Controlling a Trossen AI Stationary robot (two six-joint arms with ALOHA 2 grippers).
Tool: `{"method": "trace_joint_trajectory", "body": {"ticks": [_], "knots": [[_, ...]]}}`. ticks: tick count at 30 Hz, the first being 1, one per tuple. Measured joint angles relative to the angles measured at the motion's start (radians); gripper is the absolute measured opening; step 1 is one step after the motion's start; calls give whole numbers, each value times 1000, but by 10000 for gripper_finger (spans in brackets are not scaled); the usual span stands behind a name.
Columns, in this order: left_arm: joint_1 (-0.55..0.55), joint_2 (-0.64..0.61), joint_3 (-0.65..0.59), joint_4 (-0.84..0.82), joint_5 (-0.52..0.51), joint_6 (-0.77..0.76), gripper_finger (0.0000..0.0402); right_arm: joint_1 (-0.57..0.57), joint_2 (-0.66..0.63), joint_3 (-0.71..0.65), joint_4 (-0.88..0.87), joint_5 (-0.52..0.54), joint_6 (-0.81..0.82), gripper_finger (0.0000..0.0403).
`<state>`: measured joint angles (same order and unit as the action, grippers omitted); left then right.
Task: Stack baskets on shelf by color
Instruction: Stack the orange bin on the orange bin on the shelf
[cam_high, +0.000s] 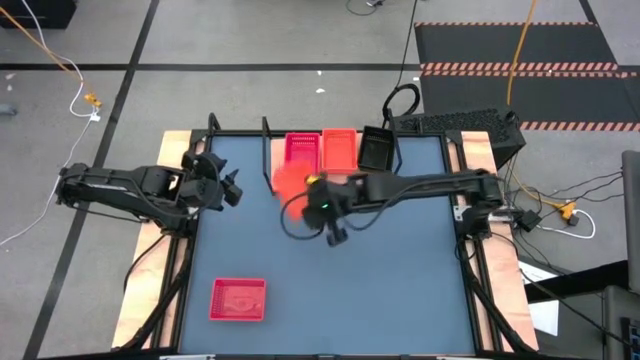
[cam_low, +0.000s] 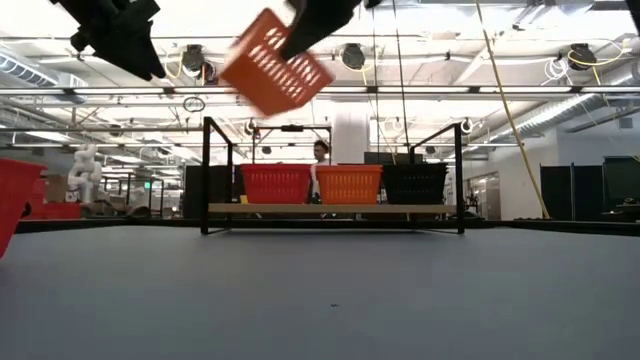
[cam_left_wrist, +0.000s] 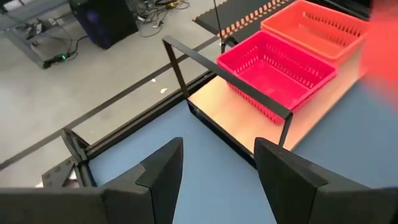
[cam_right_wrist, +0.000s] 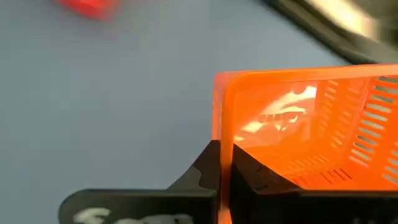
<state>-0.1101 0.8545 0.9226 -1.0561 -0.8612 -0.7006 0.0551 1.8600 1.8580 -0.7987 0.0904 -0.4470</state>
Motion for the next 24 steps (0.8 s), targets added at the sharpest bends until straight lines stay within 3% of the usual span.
{"method": "trace_joint_trajectory", "body": {"ticks": [4,7,14,20,24], "knots": [[0,4,0,5,-14,-39,200,-2,-86,1,-32,331,45,1],[0,13,0,9,-14,-46,200,-23,-119,1,-52,456,83,1],[0,26,0,10,-14,-70,200,-138,-135,-47,-75,456,152,1],[0,37,0,11,-13,-61,200,-225,-133,-165,-5,287,132,1],[0,57,0,12,-13,-52,200,-261,-134,-216,61,258,88,0]]}}
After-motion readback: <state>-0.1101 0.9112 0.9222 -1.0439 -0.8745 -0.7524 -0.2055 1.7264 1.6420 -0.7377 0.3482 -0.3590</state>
